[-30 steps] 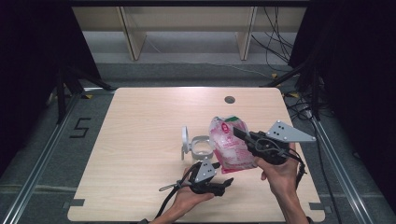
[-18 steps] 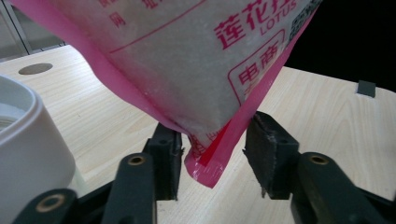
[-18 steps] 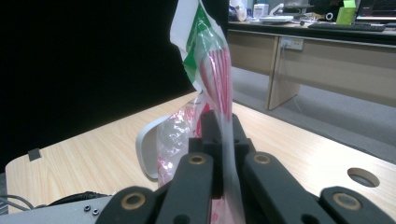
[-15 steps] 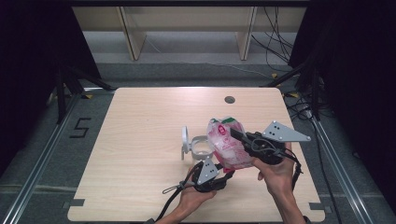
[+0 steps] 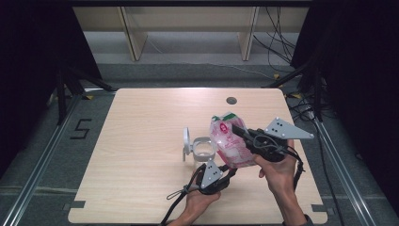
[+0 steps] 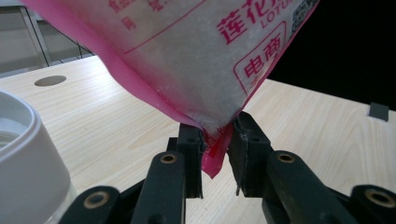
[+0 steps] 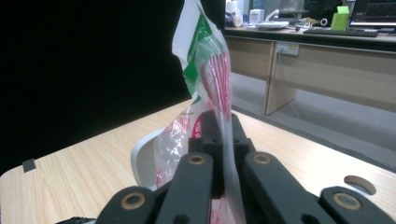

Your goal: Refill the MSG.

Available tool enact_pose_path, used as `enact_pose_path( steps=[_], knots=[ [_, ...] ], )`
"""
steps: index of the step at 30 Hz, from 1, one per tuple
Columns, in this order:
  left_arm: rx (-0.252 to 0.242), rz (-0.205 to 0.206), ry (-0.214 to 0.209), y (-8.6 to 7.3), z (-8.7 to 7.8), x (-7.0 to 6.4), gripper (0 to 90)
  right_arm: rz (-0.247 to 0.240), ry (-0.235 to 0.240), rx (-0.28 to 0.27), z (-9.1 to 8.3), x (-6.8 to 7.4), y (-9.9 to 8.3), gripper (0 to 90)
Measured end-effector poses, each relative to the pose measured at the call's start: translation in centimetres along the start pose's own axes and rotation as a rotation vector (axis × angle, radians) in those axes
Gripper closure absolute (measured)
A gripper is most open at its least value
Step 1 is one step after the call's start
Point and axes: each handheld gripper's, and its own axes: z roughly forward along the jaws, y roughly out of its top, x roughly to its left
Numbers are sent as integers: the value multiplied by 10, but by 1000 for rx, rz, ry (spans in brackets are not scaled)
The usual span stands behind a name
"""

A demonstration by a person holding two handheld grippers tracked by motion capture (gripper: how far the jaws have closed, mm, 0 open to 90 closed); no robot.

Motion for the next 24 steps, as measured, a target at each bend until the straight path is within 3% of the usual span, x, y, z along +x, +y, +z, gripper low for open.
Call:
enact_pose_path(
  steps=[3, 6, 17, 18, 20, 24],
  knots=[
    [-4, -41, -1, 0, 0, 0, 749, 1, 4, -2, 3, -2, -1, 900],
    [8, -35, 18, 0, -2, -1, 752, -1, 4, 8, 7, -1, 1, 900],
    [-26, -114, 47, -4, 8, -13, 761, -25, -47, 32, 19, -1, 2, 900],
    [-37, -118, 37, -5, 10, -13, 761, -13, -34, 36, 21, -1, 2, 900],
    [-33, -118, 59, -6, 11, -16, 762, 7, -41, 50, 21, 0, 1, 900],
    [-23, -120, 74, -7, 13, -16, 764, -11, -39, 59, 27, -2, 0, 900]
  ],
)
